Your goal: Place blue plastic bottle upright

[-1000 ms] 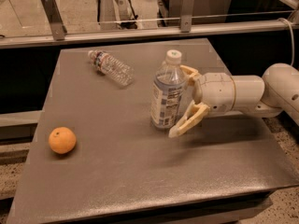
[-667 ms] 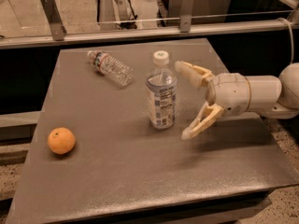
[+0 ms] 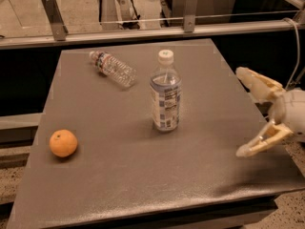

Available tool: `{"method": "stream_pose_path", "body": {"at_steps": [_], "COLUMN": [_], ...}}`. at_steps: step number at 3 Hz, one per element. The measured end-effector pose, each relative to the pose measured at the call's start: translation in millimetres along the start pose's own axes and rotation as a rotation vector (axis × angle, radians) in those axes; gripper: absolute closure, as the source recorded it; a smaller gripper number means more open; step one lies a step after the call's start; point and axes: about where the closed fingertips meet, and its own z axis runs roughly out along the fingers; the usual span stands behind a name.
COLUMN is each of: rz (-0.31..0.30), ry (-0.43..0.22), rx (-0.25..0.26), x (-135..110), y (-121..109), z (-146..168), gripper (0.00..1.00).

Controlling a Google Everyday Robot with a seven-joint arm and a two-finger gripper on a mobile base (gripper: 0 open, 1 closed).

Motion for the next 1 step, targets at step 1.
{"method": "stream_pose_path", "body": {"at_steps": [1], "rz": [-0.001], "ry": [0.004], "rx": [0.047], "x": [-1.6], "y": [3.0], "z": [-20.8], "gripper": [0.0]}}
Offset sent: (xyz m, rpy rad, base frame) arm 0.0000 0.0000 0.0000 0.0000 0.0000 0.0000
